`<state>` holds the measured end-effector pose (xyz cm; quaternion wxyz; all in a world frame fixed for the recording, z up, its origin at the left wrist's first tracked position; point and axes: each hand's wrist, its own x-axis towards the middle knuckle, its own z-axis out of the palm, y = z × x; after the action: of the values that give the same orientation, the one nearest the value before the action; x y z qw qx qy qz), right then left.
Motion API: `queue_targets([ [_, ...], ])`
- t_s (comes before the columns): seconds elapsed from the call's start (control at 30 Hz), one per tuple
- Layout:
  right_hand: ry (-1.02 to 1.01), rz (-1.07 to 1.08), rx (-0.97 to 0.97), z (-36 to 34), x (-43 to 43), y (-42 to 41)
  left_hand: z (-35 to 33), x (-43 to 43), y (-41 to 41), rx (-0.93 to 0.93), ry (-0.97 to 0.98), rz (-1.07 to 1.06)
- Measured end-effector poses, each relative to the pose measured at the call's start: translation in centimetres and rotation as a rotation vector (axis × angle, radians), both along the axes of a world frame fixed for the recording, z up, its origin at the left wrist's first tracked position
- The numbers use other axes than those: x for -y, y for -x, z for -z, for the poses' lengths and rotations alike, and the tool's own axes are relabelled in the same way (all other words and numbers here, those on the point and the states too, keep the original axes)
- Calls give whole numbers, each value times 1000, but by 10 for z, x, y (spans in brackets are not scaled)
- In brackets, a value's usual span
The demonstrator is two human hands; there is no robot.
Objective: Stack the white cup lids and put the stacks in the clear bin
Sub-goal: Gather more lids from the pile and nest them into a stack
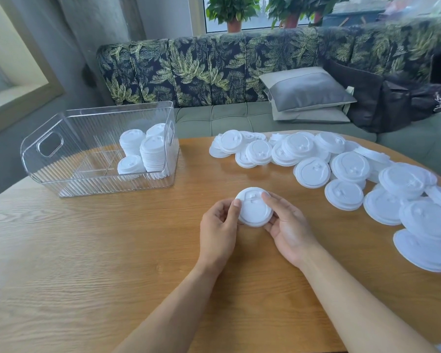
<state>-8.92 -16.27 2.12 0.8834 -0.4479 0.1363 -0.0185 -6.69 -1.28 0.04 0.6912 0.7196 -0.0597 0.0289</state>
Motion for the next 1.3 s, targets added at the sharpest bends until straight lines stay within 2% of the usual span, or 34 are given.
queue_targets([
  [0.7, 59, 32, -3, 1, -5, -9, 3, 6, -9, -50, 67, 23],
  [0.9, 178, 198, -51, 7, -14, -43, 1, 2, -45, -69, 79, -38],
  [1.1, 100, 328, -151, 5, -8, -98, 1, -10, -89, -83, 26, -78],
  [1.3, -21, 320, -263, -4, 6, -145, 5, -13, -107, -86, 9, -82],
])
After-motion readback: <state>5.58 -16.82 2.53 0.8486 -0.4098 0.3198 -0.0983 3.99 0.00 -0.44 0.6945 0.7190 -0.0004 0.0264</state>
